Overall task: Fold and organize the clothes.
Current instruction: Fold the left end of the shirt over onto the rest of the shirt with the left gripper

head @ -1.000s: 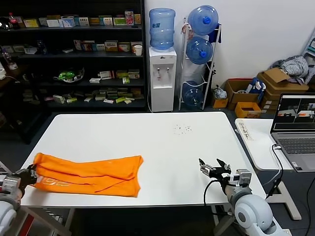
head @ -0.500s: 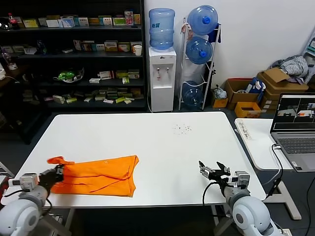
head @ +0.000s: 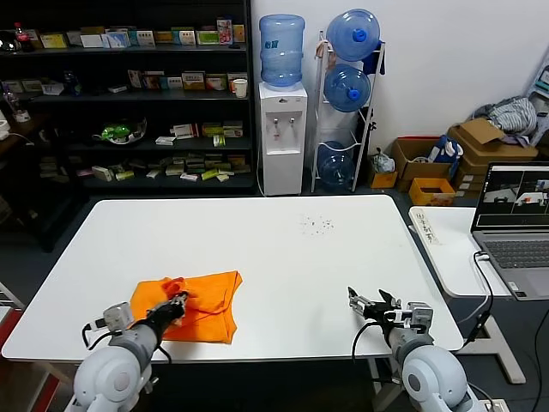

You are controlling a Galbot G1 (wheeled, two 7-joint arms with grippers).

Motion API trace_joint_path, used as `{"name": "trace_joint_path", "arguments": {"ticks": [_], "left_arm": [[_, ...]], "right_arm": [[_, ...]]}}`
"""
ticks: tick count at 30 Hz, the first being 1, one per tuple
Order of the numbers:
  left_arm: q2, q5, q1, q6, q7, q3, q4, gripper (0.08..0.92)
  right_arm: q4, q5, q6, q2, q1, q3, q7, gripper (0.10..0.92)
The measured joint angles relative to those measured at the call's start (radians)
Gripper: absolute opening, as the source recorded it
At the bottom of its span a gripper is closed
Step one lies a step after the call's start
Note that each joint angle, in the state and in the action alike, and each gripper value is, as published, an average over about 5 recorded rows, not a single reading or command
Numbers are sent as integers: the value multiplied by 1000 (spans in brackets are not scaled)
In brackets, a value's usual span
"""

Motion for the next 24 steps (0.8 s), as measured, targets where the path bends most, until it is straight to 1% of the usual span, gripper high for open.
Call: {"name": "trace_joint_path", "arguments": {"ticks": [10,13,16,24], "left_arm": [[-76,1,-52,17,-23,70,-4,128],[-91,2,-56,25,-24,79,-2,145],[-98,4,-57,33,-22,83,-5,211],[-80,15,-49,48,-3,76,-19,444]], "right_arm": [[-8,2,0,4,4,0,0,823],[-8,2,0,5,3,0,0,823],[-8,3,-1,4,3,1,0,823],[-8,6,-1,3,4,4,-3,823]]}}
